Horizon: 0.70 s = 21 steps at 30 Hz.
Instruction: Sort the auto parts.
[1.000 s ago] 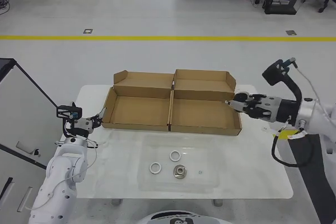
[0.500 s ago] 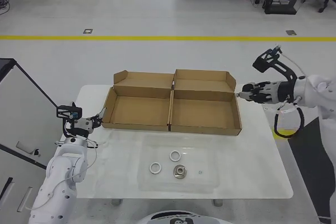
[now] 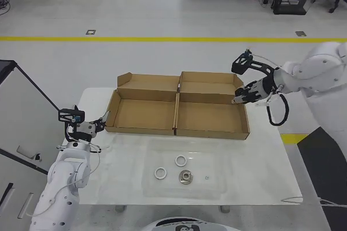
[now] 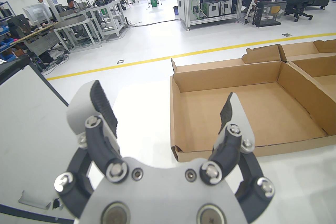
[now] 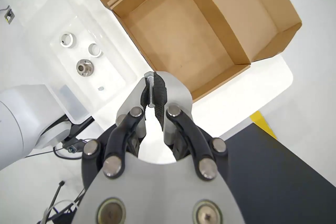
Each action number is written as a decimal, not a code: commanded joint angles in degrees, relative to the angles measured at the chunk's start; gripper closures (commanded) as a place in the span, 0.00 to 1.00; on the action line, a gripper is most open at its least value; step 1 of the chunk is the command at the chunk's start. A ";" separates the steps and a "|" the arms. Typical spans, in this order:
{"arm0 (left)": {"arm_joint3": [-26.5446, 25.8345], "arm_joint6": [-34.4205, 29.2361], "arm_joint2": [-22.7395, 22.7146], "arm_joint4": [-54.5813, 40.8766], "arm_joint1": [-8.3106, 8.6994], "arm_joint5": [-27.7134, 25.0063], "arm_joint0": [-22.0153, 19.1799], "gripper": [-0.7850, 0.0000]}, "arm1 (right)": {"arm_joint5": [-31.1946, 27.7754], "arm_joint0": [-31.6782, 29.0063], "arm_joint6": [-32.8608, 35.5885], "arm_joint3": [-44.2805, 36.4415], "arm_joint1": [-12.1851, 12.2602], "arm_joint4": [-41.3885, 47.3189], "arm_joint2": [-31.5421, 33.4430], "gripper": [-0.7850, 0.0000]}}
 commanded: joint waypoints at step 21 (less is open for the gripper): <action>0.00 0.00 0.00 0.00 0.00 0.00 0.00 0.00 | 0.00 7.75 0.00 2.44 1.87 3.25 -10.29 1.00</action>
